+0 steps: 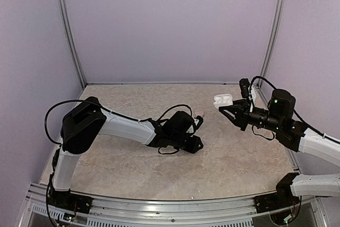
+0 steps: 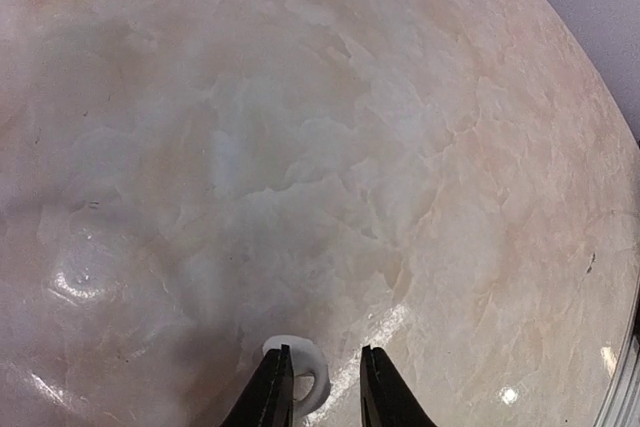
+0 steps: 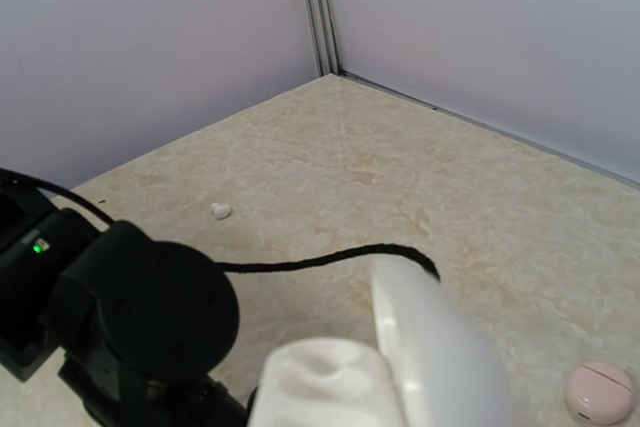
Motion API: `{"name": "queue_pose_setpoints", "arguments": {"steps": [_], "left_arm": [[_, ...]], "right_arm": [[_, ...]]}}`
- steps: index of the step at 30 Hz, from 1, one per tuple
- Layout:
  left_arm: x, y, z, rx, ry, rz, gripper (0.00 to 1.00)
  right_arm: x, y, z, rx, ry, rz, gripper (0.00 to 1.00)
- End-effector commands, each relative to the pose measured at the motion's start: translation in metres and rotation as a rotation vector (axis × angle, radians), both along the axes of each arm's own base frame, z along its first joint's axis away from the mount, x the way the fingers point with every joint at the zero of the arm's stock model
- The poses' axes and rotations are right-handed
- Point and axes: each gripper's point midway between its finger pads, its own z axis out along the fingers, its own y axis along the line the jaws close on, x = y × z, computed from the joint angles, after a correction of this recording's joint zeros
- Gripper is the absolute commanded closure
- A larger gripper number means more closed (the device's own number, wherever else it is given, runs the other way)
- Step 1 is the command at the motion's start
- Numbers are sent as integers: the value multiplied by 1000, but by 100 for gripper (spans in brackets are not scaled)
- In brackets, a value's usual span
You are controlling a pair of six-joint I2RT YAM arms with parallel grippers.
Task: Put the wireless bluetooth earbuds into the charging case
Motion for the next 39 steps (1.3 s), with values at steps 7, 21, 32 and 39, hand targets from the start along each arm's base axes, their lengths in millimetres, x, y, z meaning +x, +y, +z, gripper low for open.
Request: {"name": "queue_pose_setpoints", "arguments": {"steps": [7,21,32,39], "left_arm": [[-2,19,-17,90,22,20,80],[7,28,-14,112,-5,27,91],[14,53,61,36,-229,-34,100],[0,90,142,-40,-382,-129,100]], "right_arm": [[0,-5,6,11,-24,-14,98],[0,-5,6,12,-23,-12,98],[-7,2,7,0,-51,53,98],[-29,17,12,8,-103,219,99]]}}
